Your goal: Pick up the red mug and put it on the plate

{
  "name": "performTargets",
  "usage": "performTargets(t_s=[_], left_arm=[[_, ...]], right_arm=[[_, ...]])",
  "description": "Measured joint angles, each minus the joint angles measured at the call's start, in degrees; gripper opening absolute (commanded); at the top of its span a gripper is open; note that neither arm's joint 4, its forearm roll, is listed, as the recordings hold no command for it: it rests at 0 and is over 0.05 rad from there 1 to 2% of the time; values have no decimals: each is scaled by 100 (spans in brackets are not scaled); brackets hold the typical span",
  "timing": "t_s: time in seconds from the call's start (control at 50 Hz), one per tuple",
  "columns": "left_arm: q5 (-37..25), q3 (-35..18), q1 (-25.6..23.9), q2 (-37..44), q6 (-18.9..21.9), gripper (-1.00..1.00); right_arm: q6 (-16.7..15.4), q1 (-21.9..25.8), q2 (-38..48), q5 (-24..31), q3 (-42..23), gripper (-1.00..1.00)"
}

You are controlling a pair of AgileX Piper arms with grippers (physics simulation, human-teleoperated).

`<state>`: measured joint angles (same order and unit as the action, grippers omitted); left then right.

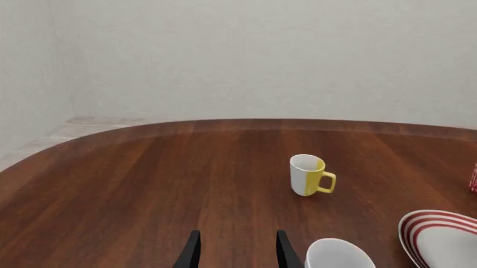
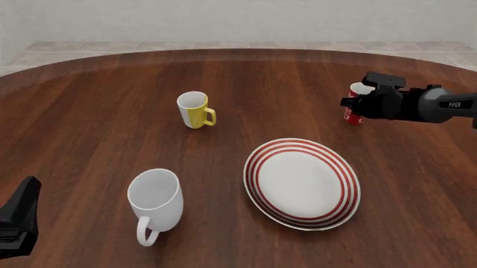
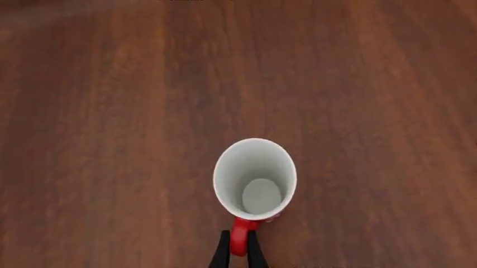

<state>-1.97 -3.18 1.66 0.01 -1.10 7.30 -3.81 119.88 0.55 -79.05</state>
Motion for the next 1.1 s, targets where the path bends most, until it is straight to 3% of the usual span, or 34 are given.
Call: performTargets(t_s=[0.38, 0.76, 1.1], left_arm=[[1, -6, -28, 0, 35, 100], [171, 177, -56, 0, 41, 100], [260, 278, -81, 0, 60, 100]], right_arm=[[-219, 184, -602, -78, 324, -100], [-789, 1160, -1856, 163, 689, -100], [-1345, 1822, -3267, 245, 1657, -100]])
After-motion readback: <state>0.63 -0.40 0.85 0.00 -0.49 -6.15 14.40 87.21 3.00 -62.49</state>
